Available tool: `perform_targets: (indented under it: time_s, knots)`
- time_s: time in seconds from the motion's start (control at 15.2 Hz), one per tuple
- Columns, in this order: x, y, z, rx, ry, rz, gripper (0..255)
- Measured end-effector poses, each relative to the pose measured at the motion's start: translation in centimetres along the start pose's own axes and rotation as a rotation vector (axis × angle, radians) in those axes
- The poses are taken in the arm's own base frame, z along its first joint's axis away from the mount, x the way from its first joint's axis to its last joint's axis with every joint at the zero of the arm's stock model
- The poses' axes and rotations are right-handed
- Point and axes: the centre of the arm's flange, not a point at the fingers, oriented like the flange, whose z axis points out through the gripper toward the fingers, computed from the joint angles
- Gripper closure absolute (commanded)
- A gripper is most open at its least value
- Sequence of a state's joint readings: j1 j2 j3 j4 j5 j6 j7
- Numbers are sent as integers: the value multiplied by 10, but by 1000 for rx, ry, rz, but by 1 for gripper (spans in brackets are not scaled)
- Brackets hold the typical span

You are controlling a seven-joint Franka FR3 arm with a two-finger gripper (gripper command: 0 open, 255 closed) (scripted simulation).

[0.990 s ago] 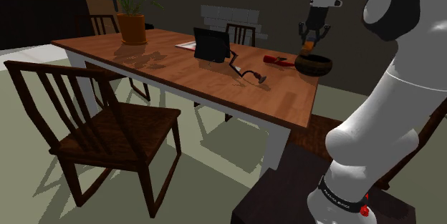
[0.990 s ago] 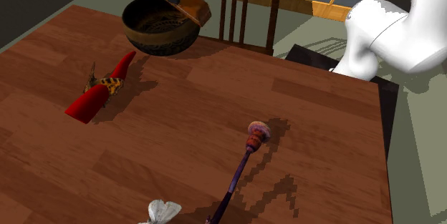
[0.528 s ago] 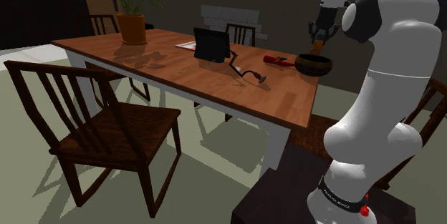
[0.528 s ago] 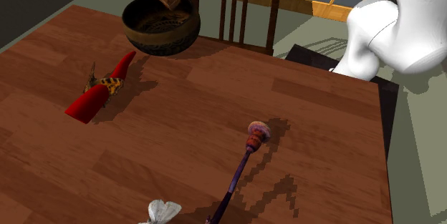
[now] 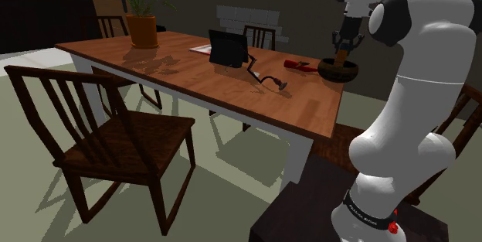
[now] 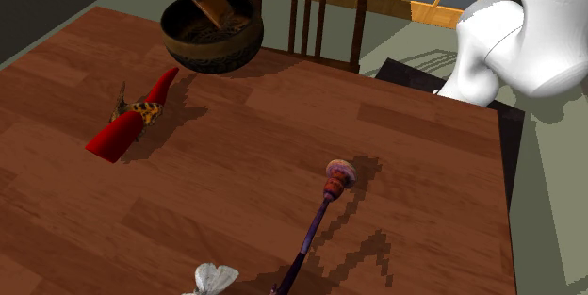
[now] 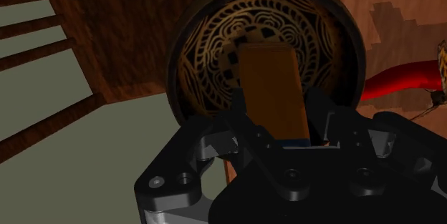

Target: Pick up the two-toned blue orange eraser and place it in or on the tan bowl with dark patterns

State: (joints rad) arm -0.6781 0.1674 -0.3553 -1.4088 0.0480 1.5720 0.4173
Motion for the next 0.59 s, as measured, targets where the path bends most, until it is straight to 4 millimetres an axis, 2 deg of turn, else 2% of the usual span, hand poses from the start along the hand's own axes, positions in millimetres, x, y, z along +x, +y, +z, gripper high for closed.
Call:
perform_targets:
  time_s: [0.4, 0.59]
  knots:
    - [0, -2, 34, 0, 0, 0, 255]
    - [0, -1, 39, 0, 0, 0, 255]
